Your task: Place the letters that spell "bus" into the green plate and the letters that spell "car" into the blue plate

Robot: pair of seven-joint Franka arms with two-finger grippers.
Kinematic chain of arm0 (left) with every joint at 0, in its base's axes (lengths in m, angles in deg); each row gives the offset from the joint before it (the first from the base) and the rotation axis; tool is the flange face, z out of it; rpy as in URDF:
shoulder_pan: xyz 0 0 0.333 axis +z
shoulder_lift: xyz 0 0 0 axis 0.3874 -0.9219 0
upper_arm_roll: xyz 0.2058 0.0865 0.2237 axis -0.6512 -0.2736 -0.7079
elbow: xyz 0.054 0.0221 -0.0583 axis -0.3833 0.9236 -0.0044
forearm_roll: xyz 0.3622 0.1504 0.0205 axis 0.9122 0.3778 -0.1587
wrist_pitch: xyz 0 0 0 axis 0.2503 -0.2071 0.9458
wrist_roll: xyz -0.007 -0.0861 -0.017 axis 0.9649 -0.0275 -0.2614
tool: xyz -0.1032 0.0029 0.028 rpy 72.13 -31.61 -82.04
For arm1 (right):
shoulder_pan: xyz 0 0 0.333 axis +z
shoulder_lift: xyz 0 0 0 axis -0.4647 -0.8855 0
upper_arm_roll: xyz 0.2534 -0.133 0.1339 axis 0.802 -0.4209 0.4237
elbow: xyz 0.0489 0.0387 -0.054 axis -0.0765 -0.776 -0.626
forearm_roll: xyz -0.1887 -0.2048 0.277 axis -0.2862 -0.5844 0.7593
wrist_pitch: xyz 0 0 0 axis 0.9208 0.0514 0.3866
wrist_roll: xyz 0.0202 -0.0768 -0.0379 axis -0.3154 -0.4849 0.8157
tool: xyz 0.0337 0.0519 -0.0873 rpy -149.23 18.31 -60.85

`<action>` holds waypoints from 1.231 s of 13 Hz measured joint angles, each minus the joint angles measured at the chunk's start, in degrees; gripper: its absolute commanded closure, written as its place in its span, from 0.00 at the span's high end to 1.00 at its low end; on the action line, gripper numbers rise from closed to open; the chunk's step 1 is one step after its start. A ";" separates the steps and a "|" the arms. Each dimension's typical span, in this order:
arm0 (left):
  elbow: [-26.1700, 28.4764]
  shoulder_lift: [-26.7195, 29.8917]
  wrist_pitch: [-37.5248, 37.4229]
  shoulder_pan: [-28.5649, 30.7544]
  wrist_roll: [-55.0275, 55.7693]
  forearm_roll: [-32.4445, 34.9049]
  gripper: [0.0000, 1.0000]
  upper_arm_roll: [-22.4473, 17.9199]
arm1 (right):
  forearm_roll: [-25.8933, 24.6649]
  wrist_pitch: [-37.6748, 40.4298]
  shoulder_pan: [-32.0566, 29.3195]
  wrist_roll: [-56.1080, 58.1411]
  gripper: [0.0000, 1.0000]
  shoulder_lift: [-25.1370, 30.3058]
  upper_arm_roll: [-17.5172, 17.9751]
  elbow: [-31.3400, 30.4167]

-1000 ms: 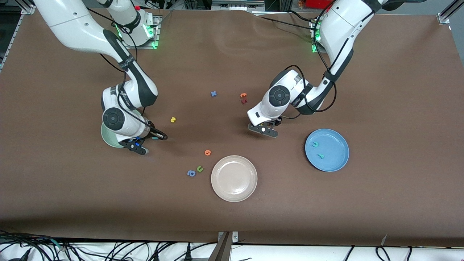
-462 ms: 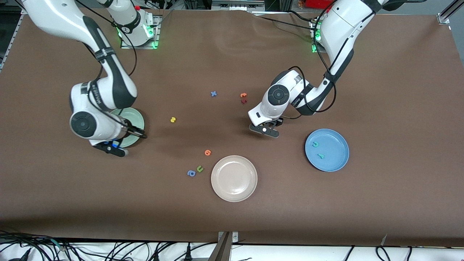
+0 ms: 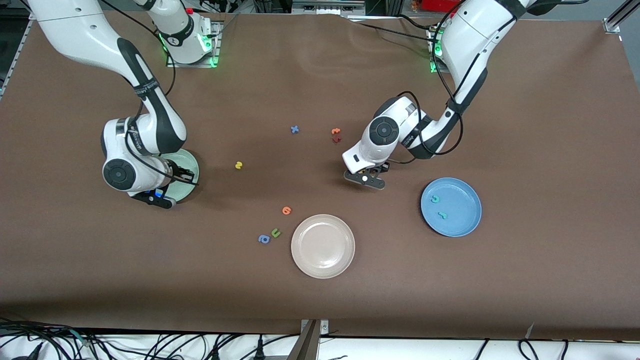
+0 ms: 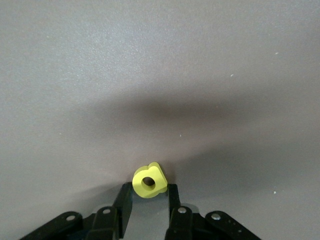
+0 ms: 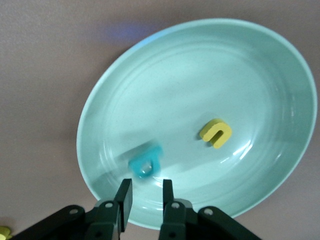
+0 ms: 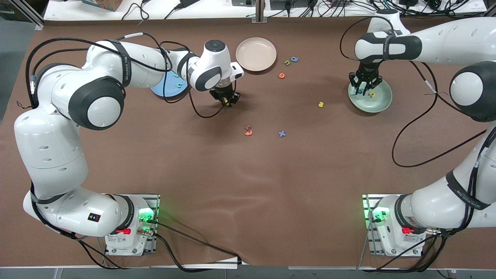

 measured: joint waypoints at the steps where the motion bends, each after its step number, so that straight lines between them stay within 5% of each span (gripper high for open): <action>1: 0.00 -0.01 0.08 0.00 0.25 0.00 0.40 0.00 | 0.00 -0.16 0.04 0.00 0.99 0.05 0.00 0.00; 6: 0.05 -0.45 1.90 -0.01 1.25 0.00 0.39 0.00 | 0.32 0.43 0.10 -2.09 0.99 2.60 1.77 1.55; 9: 0.01 -0.49 2.12 0.05 1.40 0.03 0.14 -0.04 | 0.37 0.68 0.33 -10.62 0.98 3.81 7.27 1.58; 13: -0.12 -0.44 2.26 0.29 1.40 0.04 0.13 -0.14 | 0.37 -3.34 1.05 -18.51 0.98 3.38 13.20 -0.32; 16: -0.85 0.57 1.58 1.78 -0.14 0.24 0.13 -0.38 | 0.37 -13.37 1.00 -19.00 0.97 2.49 13.74 -6.42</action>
